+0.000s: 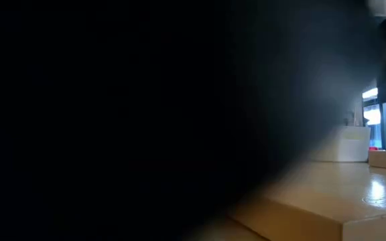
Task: Sort & place blocks by color
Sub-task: Put the top brown block into the black bin
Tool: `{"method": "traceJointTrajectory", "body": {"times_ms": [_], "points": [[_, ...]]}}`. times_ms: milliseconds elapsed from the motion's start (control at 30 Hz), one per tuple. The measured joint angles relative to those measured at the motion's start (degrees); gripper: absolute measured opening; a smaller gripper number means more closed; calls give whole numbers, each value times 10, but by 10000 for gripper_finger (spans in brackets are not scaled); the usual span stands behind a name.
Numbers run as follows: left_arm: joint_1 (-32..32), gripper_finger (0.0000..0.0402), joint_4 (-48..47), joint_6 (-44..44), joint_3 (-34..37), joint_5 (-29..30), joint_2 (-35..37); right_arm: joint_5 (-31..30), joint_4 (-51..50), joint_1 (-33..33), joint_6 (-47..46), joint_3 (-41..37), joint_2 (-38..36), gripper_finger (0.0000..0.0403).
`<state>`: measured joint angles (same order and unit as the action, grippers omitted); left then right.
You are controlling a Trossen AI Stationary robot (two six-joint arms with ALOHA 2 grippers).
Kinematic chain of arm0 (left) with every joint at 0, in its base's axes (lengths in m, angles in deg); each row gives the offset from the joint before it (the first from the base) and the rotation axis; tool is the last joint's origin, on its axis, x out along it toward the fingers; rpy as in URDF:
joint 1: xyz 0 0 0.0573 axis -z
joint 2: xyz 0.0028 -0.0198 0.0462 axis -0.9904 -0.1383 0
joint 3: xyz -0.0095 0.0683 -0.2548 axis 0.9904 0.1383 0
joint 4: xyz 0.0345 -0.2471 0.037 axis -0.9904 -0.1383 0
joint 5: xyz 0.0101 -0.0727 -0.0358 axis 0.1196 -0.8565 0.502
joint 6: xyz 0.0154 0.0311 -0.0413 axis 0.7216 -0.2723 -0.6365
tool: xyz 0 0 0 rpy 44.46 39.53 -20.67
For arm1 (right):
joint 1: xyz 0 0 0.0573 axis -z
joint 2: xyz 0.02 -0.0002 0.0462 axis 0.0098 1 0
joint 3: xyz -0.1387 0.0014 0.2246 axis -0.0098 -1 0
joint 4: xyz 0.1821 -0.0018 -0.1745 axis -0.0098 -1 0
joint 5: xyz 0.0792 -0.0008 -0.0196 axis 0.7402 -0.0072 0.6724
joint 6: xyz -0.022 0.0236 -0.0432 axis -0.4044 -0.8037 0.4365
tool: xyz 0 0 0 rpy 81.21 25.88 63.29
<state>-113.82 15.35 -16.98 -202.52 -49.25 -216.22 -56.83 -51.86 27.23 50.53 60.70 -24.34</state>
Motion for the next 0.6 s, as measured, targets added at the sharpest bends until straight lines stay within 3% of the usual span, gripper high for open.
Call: {"method": "traceJointTrajectory", "body": {"times_ms": [167, 400, 467, 600], "points": [[0, 110, -10, 7, -26, -5, 0, 0, 0, 0, 0, 0, 0, 193], [7, 109, -105, 57, -96, -8, 0, 0, 0, 0, 0, 0, 0, 193], [12, 109, -140, 76, -126, -19, 0, 0, 0, 0, 0, 0, 0, 193], [24, 109, -186, 113, -115, -63, 26, 0, -1, 0, 1, 0, 0, 193]]}}
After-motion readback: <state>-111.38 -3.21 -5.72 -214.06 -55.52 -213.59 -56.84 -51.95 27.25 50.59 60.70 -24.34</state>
